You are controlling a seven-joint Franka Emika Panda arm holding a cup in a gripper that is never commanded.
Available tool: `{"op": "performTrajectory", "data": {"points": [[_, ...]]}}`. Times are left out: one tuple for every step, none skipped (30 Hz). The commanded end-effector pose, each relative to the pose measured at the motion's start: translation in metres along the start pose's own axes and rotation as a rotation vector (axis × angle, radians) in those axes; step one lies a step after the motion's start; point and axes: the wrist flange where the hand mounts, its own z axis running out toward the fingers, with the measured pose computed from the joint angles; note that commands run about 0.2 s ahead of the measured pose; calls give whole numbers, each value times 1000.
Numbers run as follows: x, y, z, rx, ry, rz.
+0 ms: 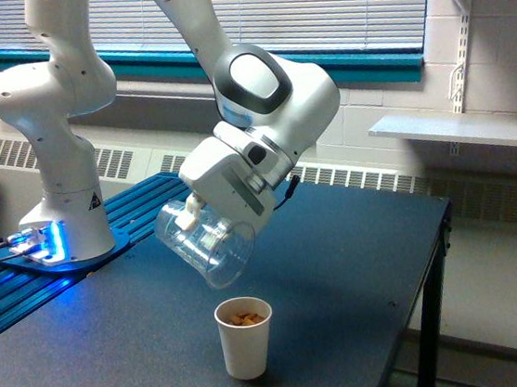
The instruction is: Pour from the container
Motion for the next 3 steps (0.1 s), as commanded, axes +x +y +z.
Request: {"op": "performTrajectory", "data": {"points": [[5, 2, -3, 4, -16, -15], [7, 4, -2, 9, -25, -17], [8, 4, -2, 11, -28, -19]]}}
